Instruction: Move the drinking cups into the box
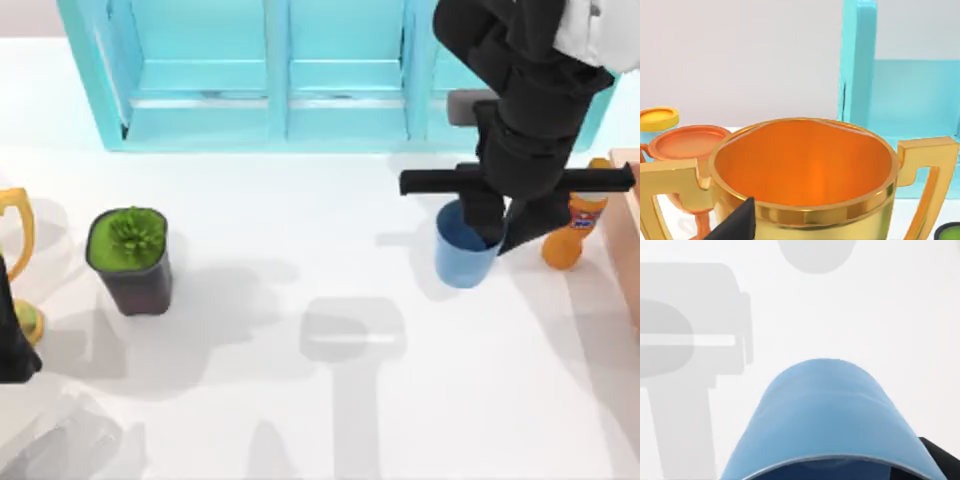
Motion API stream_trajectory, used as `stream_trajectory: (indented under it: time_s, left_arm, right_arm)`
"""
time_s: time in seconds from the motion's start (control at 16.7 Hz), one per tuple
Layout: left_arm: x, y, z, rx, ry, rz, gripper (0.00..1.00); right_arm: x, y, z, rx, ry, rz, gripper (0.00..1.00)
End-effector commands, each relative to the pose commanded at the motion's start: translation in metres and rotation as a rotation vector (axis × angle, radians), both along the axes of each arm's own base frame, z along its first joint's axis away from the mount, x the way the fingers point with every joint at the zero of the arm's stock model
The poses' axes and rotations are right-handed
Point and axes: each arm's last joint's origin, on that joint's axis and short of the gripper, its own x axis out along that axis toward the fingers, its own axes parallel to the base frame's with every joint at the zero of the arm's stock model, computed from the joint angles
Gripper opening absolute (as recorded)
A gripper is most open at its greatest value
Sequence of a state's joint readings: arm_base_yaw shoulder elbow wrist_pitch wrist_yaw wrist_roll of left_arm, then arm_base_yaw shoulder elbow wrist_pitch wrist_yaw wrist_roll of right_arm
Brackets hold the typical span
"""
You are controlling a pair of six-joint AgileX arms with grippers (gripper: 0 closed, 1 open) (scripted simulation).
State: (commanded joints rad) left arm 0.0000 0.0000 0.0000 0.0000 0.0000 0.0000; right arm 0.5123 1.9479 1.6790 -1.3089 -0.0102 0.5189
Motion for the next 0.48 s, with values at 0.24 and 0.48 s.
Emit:
stream_trajectory:
  time_s: [0.24, 0.48]
  left_arm:
    - [0.0, 0.0, 0.0, 0.0, 0.0, 0.0, 1.0]
    - [0.0, 0.0, 0.0, 0.0, 0.0, 0.0, 1.0]
  right_arm:
    - [0.002, -0.035, 0.008, 0.022, 0.074, 0.048, 0.0]
    - [0.013, -0.112, 0.014, 0.062, 0.133, 0.057, 0.0]
